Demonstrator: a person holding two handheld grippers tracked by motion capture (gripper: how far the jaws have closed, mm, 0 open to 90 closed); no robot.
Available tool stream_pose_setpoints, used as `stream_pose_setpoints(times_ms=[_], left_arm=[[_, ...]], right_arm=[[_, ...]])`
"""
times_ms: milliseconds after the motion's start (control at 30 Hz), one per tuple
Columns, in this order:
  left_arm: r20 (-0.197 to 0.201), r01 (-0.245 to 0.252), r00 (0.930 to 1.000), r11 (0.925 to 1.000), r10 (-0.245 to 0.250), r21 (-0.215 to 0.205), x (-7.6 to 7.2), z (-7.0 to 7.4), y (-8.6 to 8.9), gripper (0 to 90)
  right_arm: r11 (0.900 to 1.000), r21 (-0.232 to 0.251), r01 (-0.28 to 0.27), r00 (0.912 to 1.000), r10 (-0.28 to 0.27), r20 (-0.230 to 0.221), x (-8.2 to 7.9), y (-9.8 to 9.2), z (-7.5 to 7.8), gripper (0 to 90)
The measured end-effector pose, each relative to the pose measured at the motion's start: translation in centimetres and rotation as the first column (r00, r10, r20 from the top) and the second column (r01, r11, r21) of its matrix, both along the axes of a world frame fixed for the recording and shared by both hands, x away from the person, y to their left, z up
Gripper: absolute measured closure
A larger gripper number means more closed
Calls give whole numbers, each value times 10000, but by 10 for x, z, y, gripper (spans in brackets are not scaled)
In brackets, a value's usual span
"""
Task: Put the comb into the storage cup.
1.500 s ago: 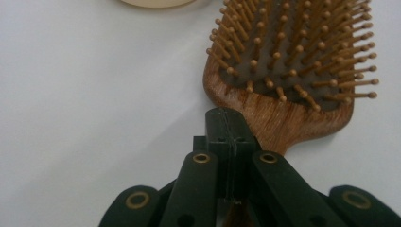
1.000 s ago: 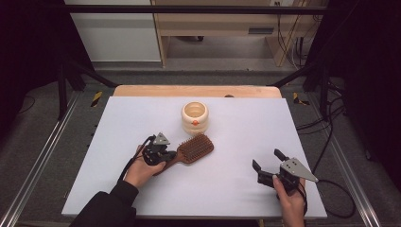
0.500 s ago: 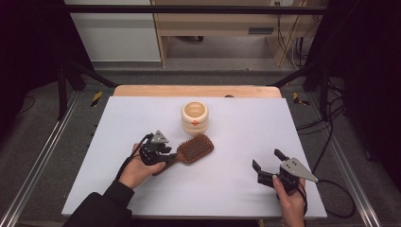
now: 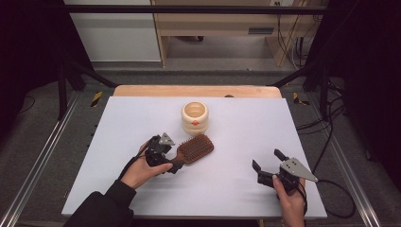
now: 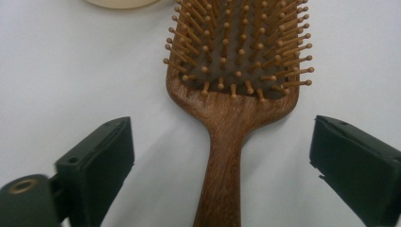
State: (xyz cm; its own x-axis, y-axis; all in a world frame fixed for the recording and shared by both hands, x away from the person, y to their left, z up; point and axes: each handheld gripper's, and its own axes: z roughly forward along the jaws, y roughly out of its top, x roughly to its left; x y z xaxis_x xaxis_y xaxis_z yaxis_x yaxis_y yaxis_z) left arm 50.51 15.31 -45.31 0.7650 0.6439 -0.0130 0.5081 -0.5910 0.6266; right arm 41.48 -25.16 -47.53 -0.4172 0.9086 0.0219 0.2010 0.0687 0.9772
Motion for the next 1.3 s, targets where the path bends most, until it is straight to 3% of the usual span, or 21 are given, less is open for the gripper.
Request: stream_pose_setpoints(times_ms=[267,633,1300], left_arm=[[-32,256,9997,9986,-255,463,-1,-4,-6,56],[-324,450,9986,9960,-426,771,0,-9,-10,72],[-600,633,9966,9927,-573,1029,7,-5,-9,214]], right_arm=[[10000,1,-2,10000,2,-9,0,0,0,66],[10000,-7,-10,10000,10,-33,0,0,0,66],[10000,32,-56,10000,56,-22,0,0,1,66]])
